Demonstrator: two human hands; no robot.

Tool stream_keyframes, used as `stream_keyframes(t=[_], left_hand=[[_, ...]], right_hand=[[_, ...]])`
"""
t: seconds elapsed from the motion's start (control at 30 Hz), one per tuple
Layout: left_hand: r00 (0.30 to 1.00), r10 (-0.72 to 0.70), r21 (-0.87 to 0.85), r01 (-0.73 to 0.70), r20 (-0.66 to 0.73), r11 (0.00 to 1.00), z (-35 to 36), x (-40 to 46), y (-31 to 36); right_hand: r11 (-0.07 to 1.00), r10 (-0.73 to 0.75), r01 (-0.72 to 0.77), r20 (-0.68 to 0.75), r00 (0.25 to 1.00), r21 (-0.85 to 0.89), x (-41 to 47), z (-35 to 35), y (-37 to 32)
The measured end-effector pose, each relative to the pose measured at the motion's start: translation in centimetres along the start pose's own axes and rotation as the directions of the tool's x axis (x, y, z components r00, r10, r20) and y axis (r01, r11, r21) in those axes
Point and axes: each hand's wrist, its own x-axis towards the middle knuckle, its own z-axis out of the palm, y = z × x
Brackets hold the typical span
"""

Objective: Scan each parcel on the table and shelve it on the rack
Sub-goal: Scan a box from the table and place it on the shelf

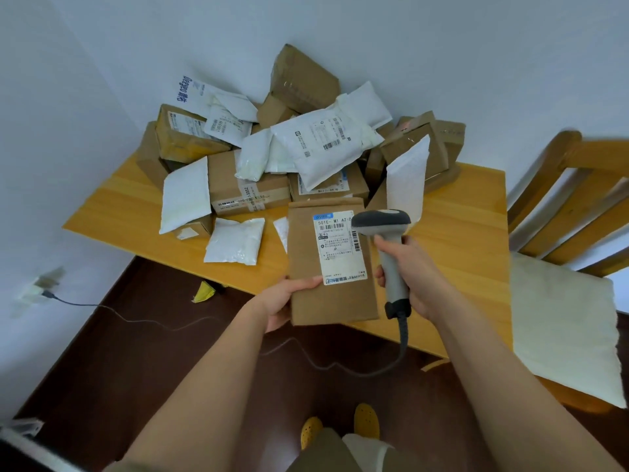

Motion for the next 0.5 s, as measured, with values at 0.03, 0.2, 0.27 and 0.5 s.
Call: stream_keyframes(t=[0.03,0.2,0.27,0.5], left_hand=[[0.998,0.043,-0.009,-0.043,-0.039,0.999,0.0,-0.4,0.9],[0.951,0.245,-0.072,-0.262,-0.187,0.962,0.1,-1.4,5.2],[0.942,0.284,-0.101,-0.305,-0.179,0.947,0.4,-2.2,6.9],[0.934,0.310,-0.113,-0.332,-0.177,0.937,0.7,-3.5,9.9]], right_hand=[[0.999,-0.032,0.033,0.014,0.999,-0.006,-0.5,0.2,-0.8],[0.976,-0.204,0.209,0.094,0.975,-0.053,-3.7,0.9,-5.0],[0.957,-0.266,0.277,0.123,0.956,-0.089,-5.3,1.1,-6.9],[0.910,-0.357,0.386,0.185,0.916,-0.152,-9.9,1.2,-11.3]])
